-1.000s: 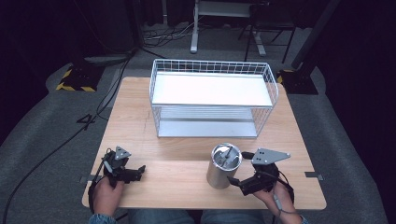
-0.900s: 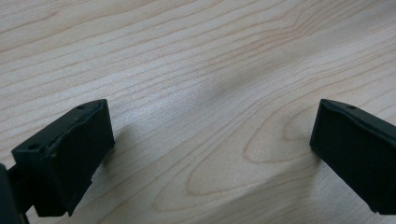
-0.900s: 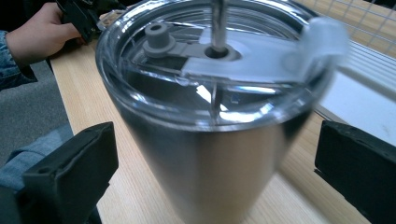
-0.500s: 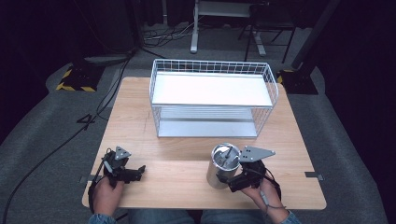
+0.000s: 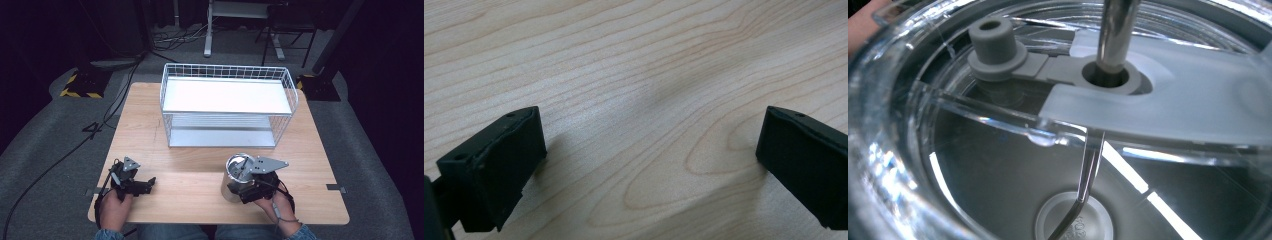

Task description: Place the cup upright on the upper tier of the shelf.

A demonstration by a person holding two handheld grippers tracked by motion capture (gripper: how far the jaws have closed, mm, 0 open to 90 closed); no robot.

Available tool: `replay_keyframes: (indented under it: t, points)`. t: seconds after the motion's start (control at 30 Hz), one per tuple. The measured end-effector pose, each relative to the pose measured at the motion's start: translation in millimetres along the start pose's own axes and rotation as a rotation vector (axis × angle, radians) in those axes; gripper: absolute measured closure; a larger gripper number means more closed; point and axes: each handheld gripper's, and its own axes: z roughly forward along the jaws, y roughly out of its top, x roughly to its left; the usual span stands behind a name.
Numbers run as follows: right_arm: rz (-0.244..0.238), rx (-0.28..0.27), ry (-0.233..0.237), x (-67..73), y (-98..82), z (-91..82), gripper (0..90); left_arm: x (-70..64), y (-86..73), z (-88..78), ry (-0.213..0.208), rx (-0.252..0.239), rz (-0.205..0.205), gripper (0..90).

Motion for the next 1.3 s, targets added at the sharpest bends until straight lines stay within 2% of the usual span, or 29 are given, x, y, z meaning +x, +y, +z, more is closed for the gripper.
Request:
replay_keyframes:
  t: [0.6,0.87,1.3]
  points:
    - [0.006,0.026,0.019,0.2,7.3,-1.8,3.8,0.2,0.1,0.0,-0.001,0.001,0.003,0.0]
    - [-0.037,0.021,-0.001,1.1,26.7,-14.4,3.7,0.2,0.1,0.0,-0.001,0.001,0.003,0.0]
    - [-0.057,-0.002,-0.017,-2.7,58.5,-35.0,3.7,0.0,0.0,0.0,-0.001,0.0,0.0,0.0]
